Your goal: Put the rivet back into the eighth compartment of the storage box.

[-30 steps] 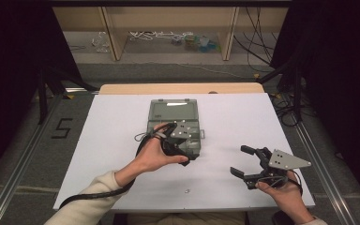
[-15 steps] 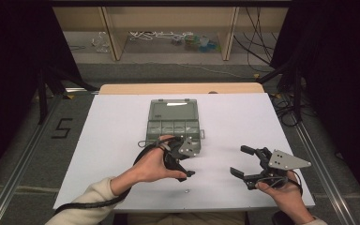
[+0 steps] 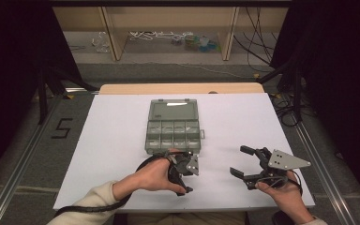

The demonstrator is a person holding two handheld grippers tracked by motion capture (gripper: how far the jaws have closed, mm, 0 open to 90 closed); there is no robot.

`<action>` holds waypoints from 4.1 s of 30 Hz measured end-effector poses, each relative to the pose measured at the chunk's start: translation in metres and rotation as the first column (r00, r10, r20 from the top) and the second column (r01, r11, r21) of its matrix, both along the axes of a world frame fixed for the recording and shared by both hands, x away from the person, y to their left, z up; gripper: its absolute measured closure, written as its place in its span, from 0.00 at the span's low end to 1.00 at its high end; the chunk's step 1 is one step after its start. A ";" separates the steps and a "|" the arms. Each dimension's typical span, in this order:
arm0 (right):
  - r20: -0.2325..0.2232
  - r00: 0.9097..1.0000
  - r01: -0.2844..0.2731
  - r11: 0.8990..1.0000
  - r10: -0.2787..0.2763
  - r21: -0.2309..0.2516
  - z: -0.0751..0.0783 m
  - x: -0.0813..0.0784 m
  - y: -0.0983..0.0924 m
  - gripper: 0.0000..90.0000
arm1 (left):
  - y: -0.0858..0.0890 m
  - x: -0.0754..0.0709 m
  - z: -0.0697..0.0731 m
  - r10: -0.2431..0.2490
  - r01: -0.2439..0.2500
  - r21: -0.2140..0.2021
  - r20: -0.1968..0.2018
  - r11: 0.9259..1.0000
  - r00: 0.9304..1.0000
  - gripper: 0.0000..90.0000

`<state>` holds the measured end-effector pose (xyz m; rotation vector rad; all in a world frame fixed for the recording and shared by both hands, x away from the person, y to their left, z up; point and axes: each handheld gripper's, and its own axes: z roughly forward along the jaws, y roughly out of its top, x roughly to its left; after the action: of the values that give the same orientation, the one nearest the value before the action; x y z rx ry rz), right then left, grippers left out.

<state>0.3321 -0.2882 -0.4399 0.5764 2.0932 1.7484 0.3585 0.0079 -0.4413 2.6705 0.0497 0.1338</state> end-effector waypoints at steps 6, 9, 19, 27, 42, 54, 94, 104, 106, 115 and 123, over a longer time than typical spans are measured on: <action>-0.007 1.000 0.000 1.000 0.000 -0.007 0.000 0.000 0.000 0.18 | -0.002 -0.003 -0.008 -0.033 0.033 0.066 -0.010 0.997 0.999 0.29; -0.003 1.000 0.006 1.000 -0.006 -0.010 0.000 -0.001 0.000 0.18 | -0.004 -0.004 -0.012 -0.037 0.039 0.083 -0.017 0.996 0.999 0.29; -0.002 1.000 0.004 1.000 -0.004 -0.008 0.000 -0.001 0.000 0.18 | -0.009 -0.005 -0.023 -0.045 0.047 0.116 -0.022 0.992 0.999 0.30; -0.008 1.000 0.006 1.000 -0.006 -0.012 0.000 -0.001 0.000 0.18 | -0.010 -0.004 -0.023 -0.049 0.057 0.120 -0.068 0.991 0.996 0.38; -0.005 1.000 0.004 1.000 -0.004 -0.018 0.000 -0.001 0.000 0.18 | -0.012 -0.005 -0.020 -0.025 0.041 0.140 -0.114 0.989 0.993 0.67; -0.003 1.000 0.000 1.000 0.000 -0.016 0.000 -0.001 0.000 0.18 | -0.014 -0.010 -0.018 -0.021 0.038 0.162 -0.105 0.986 0.994 0.91; -0.015 1.000 -0.002 1.000 0.001 -0.015 0.001 -0.002 -0.001 0.18 | 0.003 0.005 -0.006 0.094 -0.101 -0.057 -0.121 0.993 0.988 0.92; -0.008 1.000 -0.002 1.000 0.002 -0.011 0.001 -0.001 -0.001 0.18 | 0.009 0.011 0.003 0.164 -0.176 -0.131 -0.100 0.976 0.981 0.92; -0.002 1.000 0.008 1.000 -0.008 -0.001 0.000 -0.001 0.000 0.18 | 0.009 0.011 0.004 0.194 -0.211 -0.168 -0.114 0.963 0.974 0.92; -0.005 1.000 0.002 1.000 -0.002 -0.011 0.001 -0.001 -0.001 0.18 | 0.015 0.018 0.009 0.223 -0.239 -0.210 -0.096 0.948 0.970 0.92; -0.008 1.000 0.001 1.000 -0.001 -0.017 0.001 -0.001 -0.002 0.18 | 0.018 0.020 0.012 0.261 -0.276 -0.279 -0.092 0.920 0.961 0.92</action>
<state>0.3311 -0.2899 -0.4389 0.5804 2.1110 1.7284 0.3786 0.0256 -0.4290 2.3602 0.4230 0.1311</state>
